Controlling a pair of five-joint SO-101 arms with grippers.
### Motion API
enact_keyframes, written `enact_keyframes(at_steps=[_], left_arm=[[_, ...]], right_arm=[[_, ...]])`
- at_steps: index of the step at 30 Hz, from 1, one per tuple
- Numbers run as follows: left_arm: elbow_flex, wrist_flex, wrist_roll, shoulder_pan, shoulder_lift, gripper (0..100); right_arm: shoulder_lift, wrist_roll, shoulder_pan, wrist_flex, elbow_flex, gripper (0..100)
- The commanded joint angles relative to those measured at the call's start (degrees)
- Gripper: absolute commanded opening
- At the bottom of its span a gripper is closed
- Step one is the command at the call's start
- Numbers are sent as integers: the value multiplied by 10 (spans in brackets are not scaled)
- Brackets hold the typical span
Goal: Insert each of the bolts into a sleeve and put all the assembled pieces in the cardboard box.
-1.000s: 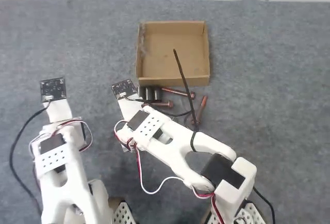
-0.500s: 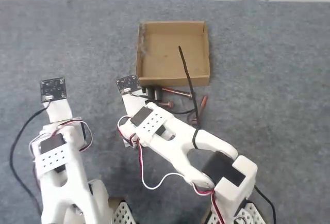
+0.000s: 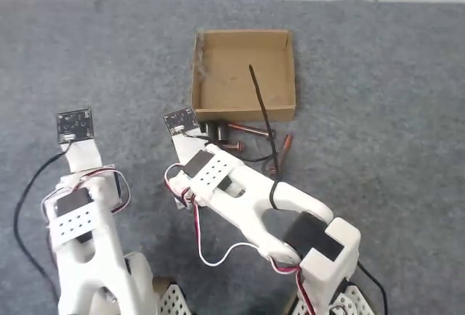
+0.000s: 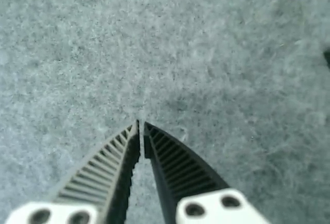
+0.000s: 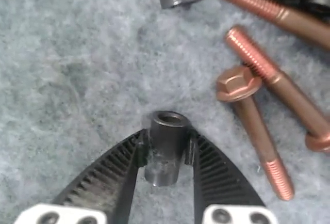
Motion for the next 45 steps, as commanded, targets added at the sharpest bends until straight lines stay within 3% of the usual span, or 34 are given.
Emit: enact_keyframes(at_steps=[1, 4, 7, 14, 18, 24, 30, 40, 45], left_arm=[[-25, -14, 1, 3, 3, 12], [-25, -14, 1, 3, 3, 12], [-25, -14, 1, 3, 3, 12], [-25, -14, 1, 3, 3, 12], [-25, -14, 0, 3, 3, 12], [-14, -16, 0, 19, -1, 12], [-7, -16, -4, 43, -2, 12], [-7, -14, -3, 46, -2, 12], [-7, -15, -1, 110, -2, 12]], right_arm=[[16, -3, 5, -36, -20, 118], [26, -3, 3, -13, -41, 109], [26, -3, 3, 20, -58, 6], [6, 1, 9, 114, -88, 6], [-58, 55, 45, 180, -90, 6], [-178, 124, 225, 258, -79, 6], [-298, 156, 411, 205, 28, 6], [-364, 246, 632, 118, 233, 6], [-364, 285, 703, 99, 280, 6]])
